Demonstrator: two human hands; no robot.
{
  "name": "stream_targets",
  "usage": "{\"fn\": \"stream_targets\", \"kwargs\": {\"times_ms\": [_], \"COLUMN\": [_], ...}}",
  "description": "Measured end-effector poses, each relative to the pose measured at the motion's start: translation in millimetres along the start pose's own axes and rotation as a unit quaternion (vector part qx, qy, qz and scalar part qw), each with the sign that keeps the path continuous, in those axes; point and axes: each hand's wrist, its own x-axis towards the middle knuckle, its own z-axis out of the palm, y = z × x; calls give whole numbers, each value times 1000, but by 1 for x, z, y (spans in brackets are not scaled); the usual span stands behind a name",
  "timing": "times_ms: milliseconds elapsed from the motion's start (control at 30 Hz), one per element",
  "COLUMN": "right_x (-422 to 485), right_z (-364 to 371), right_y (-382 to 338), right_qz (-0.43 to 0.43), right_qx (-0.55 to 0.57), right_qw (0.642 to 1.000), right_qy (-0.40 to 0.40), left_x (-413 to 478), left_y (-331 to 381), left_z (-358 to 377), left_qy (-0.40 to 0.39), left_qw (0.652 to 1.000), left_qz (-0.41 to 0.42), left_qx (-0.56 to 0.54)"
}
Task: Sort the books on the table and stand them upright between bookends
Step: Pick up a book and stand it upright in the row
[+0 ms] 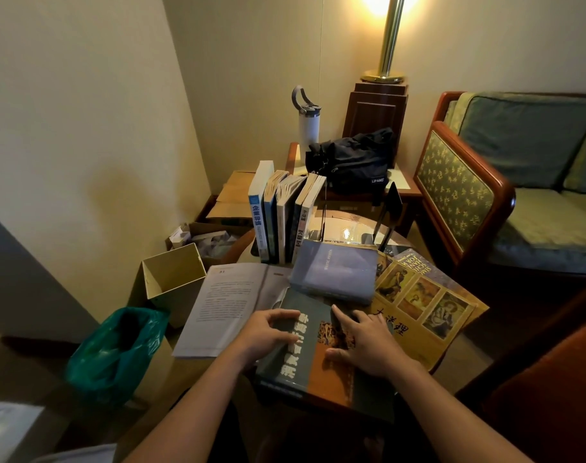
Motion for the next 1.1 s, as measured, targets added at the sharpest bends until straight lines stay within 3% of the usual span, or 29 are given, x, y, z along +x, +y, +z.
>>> {"fn": "stream_targets", "kwargs": {"times_ms": [233, 400, 833, 1100], "right_x": [3, 9, 11, 7], "right_z": [7, 15, 22, 27], "right_y": [5, 8, 11, 7], "right_qz": [-6, -6, 3, 14], "right_qx": [2, 0, 13, -2], "right_qw": [1000, 999, 999, 998], "right_qy": [17, 34, 43, 69], "left_x": [-4, -3, -3, -7], "left_y": [-6, -1, 3, 3], "left_z": [2, -1, 0, 8], "left_qy": [-10, -47, -29, 23], "left_qw": [996, 998, 997, 998], "left_qz": [4, 6, -42, 3], "left_qx": [-84, -47, -64, -61]}}
